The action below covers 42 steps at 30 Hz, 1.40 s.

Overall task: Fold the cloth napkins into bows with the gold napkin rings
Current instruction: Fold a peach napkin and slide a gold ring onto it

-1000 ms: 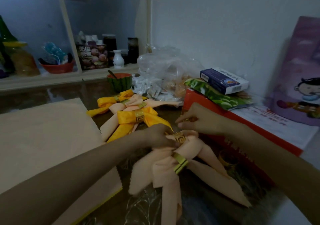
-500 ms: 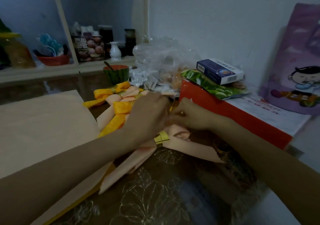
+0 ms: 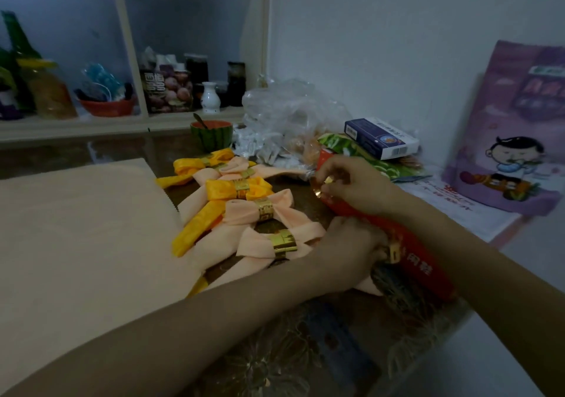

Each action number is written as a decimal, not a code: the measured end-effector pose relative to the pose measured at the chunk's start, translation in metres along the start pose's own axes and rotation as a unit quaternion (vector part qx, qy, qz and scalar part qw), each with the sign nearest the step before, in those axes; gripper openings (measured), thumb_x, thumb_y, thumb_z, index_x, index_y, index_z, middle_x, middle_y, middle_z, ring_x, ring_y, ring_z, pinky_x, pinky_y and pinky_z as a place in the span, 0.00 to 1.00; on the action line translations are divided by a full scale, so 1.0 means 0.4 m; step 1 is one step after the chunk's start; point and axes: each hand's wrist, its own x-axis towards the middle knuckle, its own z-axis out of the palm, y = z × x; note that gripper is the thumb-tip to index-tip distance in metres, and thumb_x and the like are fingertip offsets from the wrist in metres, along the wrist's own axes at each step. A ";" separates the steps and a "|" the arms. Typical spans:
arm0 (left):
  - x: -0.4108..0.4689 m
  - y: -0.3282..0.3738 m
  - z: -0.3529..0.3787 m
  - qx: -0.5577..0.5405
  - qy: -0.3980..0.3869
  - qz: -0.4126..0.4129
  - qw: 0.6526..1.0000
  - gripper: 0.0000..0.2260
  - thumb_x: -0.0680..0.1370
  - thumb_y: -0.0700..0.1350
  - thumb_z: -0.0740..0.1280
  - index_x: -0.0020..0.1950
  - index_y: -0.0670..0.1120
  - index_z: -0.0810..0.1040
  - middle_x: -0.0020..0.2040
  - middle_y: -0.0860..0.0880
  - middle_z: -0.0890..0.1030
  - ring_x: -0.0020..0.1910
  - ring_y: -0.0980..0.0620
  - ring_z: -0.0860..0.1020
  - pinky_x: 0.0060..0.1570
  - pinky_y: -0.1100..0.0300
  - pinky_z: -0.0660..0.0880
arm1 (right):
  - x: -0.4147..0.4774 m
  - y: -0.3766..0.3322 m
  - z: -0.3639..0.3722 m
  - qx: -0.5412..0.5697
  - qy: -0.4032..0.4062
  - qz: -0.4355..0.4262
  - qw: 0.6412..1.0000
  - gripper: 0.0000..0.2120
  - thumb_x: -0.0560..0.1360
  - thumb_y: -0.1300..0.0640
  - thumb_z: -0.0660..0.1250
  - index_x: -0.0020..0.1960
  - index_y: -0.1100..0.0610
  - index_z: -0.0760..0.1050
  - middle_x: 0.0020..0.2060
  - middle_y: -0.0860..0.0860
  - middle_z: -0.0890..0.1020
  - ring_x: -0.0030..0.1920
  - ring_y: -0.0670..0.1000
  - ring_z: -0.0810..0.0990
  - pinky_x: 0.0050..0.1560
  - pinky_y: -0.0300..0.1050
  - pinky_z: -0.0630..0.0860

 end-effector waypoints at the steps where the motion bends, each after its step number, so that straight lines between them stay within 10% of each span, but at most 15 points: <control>1: -0.025 0.002 -0.039 -0.062 0.038 -0.019 0.997 0.06 0.78 0.43 0.64 0.47 0.43 0.79 0.47 0.48 0.79 0.49 0.51 0.74 0.51 0.55 0.69 | -0.004 -0.019 -0.010 0.032 0.023 0.007 0.999 0.06 0.74 0.68 0.66 0.46 0.59 0.72 0.37 0.48 0.76 0.34 0.44 0.75 0.35 0.27 0.71; 8: -0.368 -0.129 -0.289 -0.169 0.210 -0.269 0.925 0.09 0.76 0.44 0.67 0.38 0.57 0.77 0.40 0.59 0.80 0.44 0.63 0.77 0.47 0.67 0.70 | 0.026 -0.223 0.113 0.173 -0.010 -0.033 0.984 0.11 0.71 0.68 0.70 0.48 0.57 0.72 0.37 0.54 0.76 0.30 0.39 0.77 0.33 0.32 0.75; 13: -0.598 -0.201 -0.410 -0.175 0.341 -0.427 0.819 0.10 0.76 0.42 0.67 0.34 0.48 0.78 0.37 0.51 0.80 0.40 0.56 0.76 0.36 0.74 0.67 | 0.055 -0.444 0.407 0.227 -0.079 -0.103 0.965 0.13 0.67 0.63 0.75 0.47 0.51 0.76 0.32 0.48 0.81 0.34 0.39 0.77 0.38 0.29 0.71; 17: -0.868 -0.238 -0.541 -0.040 0.344 -0.505 0.790 0.08 0.76 0.43 0.67 0.37 0.47 0.78 0.38 0.52 0.79 0.40 0.55 0.76 0.37 0.75 0.69 | 0.081 -0.668 0.643 0.295 -0.147 -0.133 0.935 0.11 0.66 0.65 0.76 0.44 0.54 0.79 0.35 0.47 0.81 0.35 0.39 0.77 0.35 0.28 0.71; 21: -1.128 -0.291 -0.630 0.193 0.245 -0.559 0.768 0.03 0.73 0.43 0.70 0.41 0.50 0.83 0.41 0.48 0.82 0.43 0.45 0.78 0.45 0.50 0.74 | 0.096 -0.820 0.818 0.313 -0.191 -0.147 0.919 0.11 0.66 0.67 0.75 0.42 0.55 0.78 0.35 0.48 0.80 0.36 0.43 0.77 0.36 0.33 0.74; 24: -1.268 -0.271 -0.655 0.228 0.201 -0.611 0.731 0.06 0.70 0.39 0.68 0.36 0.49 0.80 0.39 0.47 0.80 0.42 0.41 0.77 0.42 0.49 0.72 | 0.078 -0.933 0.950 0.311 -0.244 -0.146 0.907 0.12 0.66 0.66 0.74 0.40 0.52 0.77 0.32 0.51 0.79 0.33 0.47 0.76 0.36 0.44 0.76; 29: -1.395 -0.232 -0.589 0.325 0.188 -0.623 0.686 0.16 0.71 0.51 0.56 0.33 0.48 0.80 0.35 0.50 0.80 0.39 0.46 0.77 0.33 0.55 0.71 | 0.009 -1.033 1.116 0.256 -0.281 -0.227 0.897 0.08 0.68 0.67 0.72 0.44 0.57 0.79 0.32 0.46 0.77 0.34 0.44 0.75 0.40 0.36 0.72; 35: -1.503 -0.279 -0.612 0.323 0.233 -0.663 0.634 0.09 0.78 0.44 0.62 0.54 0.47 0.80 0.55 0.50 0.79 0.58 0.50 0.71 0.56 0.56 0.68 | -0.012 -1.087 1.219 0.192 -0.260 -0.296 0.899 0.05 0.75 0.62 0.66 0.49 0.59 0.80 0.48 0.55 0.80 0.49 0.51 0.76 0.47 0.42 0.70; 42: -1.517 -0.271 -0.624 0.340 0.327 -0.630 0.617 0.06 0.75 0.41 0.67 0.50 0.46 0.80 0.51 0.49 0.81 0.63 0.47 0.72 0.64 0.46 0.62 | -0.013 -1.066 1.191 0.163 -0.249 -0.330 0.896 0.10 0.76 0.64 0.64 0.55 0.58 0.78 0.52 0.52 0.72 0.50 0.50 0.74 0.48 0.33 0.71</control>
